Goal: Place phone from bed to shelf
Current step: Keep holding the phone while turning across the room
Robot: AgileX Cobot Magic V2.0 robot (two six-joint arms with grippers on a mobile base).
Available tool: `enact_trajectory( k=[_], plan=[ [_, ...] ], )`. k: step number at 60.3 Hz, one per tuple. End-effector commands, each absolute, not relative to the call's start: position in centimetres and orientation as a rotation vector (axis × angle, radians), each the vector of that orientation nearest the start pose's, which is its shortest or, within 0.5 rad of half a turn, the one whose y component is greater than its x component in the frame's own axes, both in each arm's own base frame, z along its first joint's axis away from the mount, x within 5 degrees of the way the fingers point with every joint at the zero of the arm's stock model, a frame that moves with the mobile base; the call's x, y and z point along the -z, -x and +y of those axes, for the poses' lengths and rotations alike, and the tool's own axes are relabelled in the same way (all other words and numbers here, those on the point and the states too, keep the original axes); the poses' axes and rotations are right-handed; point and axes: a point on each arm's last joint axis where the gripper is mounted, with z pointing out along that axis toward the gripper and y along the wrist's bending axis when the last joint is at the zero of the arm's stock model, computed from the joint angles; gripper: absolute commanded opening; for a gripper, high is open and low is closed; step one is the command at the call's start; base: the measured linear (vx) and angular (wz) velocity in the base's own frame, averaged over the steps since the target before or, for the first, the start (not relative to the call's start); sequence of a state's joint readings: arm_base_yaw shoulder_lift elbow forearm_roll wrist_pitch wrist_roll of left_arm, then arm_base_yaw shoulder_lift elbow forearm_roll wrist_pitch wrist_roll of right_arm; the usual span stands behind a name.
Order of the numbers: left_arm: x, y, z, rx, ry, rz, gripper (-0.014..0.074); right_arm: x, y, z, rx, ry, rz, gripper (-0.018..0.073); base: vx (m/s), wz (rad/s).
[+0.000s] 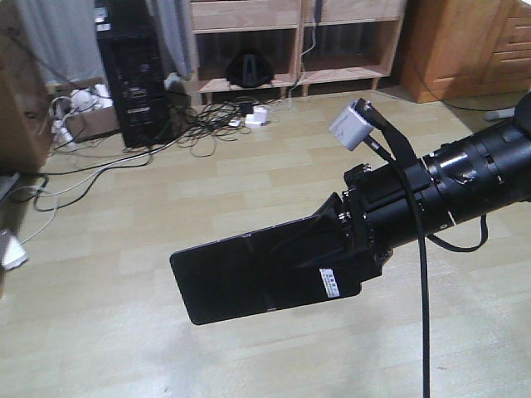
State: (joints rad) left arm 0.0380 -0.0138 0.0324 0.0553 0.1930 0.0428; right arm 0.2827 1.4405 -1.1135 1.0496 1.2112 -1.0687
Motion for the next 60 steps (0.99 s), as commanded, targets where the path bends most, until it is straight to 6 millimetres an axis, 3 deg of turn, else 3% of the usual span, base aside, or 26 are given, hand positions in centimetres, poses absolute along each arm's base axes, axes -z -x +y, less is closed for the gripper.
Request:
enact_trajectory(
  k=[1, 60],
  plan=[
    [-20.12, -5.47, 0.26, -0.104, -0.036, 1.588, 0.0001, -34.37, -22.80, 14.78, -1.267, 1.190, 2.003, -0.0001, 0.35, -0.31],
    [-20.12, -5.47, 0.26, -0.104, -0.036, 1.588, 0.0001, -34.37, -22.80, 14.78, -1.267, 1.190, 2.003, -0.0001, 0.33, -0.40]
  ],
)
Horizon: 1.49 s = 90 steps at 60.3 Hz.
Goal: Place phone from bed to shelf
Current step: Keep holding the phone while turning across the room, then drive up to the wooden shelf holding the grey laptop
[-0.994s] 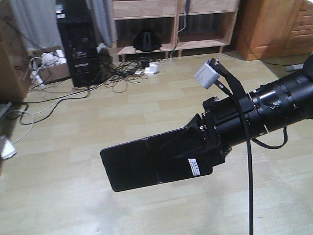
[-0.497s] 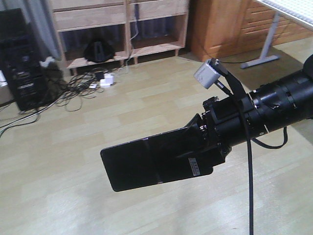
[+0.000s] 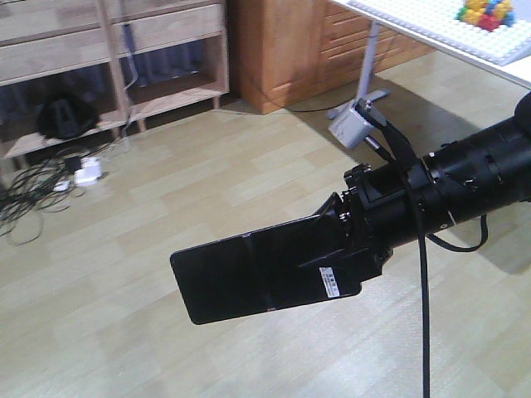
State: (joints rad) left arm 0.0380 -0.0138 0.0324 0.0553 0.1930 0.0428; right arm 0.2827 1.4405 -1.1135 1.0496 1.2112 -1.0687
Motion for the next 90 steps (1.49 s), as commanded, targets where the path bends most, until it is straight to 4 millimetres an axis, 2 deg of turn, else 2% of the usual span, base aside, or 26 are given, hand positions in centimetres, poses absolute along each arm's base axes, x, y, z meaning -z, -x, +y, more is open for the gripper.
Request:
enact_trajectory(
  k=[1, 42, 90],
  plan=[
    [-20.12, -5.47, 0.26, -0.104, -0.036, 1.588, 0.0001, -34.37, -22.80, 14.78, -1.267, 1.190, 2.003, -0.0001, 0.35, -0.45],
    [-20.12, -5.47, 0.26, -0.104, -0.036, 1.588, 0.0001, -34.37, -22.80, 14.78, -1.267, 1.190, 2.003, -0.0001, 0.37, -0.37],
    [-20.12, -5.47, 0.26, -0.104, -0.036, 1.588, 0.0001, -34.37, -22.80, 14.78, -1.267, 1.189, 2.003, -0.0001, 0.44, 0.10]
  ],
)
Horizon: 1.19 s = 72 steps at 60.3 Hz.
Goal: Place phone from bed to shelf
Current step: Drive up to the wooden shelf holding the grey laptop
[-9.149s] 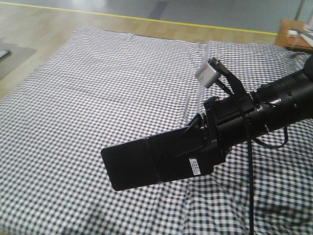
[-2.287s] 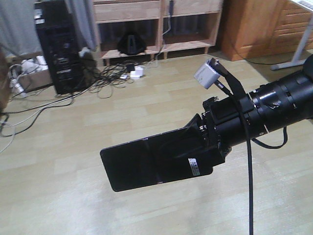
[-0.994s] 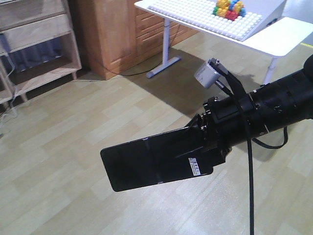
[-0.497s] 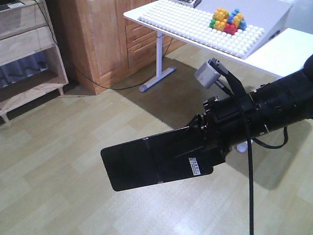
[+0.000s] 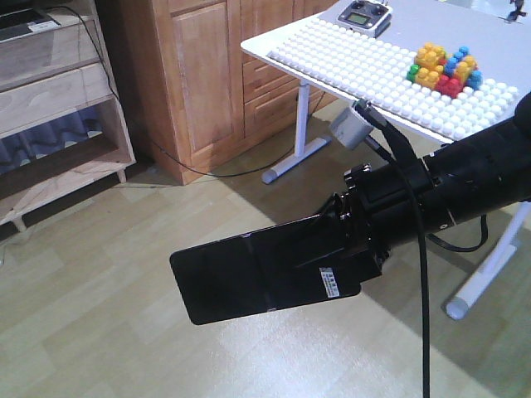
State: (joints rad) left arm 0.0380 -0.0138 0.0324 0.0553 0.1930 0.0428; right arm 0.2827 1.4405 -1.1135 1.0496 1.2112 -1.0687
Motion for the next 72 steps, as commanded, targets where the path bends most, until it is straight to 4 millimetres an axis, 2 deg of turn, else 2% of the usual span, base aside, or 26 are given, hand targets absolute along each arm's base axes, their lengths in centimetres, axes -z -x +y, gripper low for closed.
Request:
enact_trajectory(
  k=[1, 31, 72],
  plan=[
    [-20.12, -5.47, 0.26, -0.104, -0.036, 1.588, 0.0001, -34.37, -22.80, 14.78, -1.267, 1.189, 2.003, -0.0001, 0.42, 0.10],
    [-20.12, -5.47, 0.26, -0.104, -0.036, 1.588, 0.0001, -34.37, -22.80, 14.78, -1.267, 1.189, 2.003, -0.0001, 0.41, 0.13],
    [-20.12, -5.47, 0.26, -0.104, -0.036, 1.588, 0.0001, -34.37, -22.80, 14.78, -1.267, 1.189, 2.003, -0.0001, 0.42, 0.28]
  ],
)
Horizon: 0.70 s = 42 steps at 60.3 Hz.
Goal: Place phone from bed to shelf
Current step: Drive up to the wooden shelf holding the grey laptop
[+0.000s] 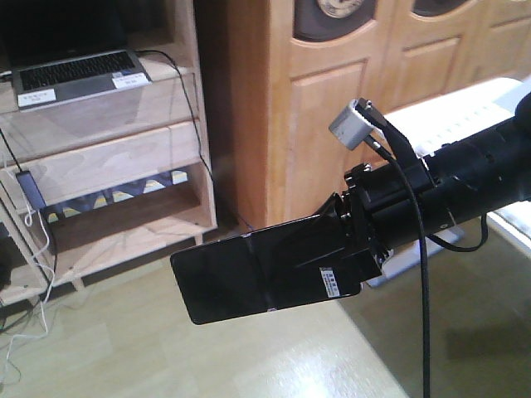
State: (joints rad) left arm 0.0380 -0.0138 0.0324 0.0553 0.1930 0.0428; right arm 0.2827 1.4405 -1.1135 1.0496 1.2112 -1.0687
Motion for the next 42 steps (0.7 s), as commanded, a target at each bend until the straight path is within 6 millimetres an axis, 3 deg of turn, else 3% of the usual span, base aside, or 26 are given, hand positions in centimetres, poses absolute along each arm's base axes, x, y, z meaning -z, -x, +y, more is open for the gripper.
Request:
enact_trajectory(
  k=[1, 42],
  plan=[
    [-20.12, -5.47, 0.26, -0.104, -0.036, 1.588, 0.0001, -34.37, -22.80, 14.78, -1.267, 1.189, 2.003, -0.0001, 0.43, 0.20],
    [-20.12, -5.47, 0.26, -0.104, -0.036, 1.588, 0.0001, -34.37, -22.80, 14.78, -1.267, 1.189, 2.003, -0.0001, 0.41, 0.30]
  ],
)
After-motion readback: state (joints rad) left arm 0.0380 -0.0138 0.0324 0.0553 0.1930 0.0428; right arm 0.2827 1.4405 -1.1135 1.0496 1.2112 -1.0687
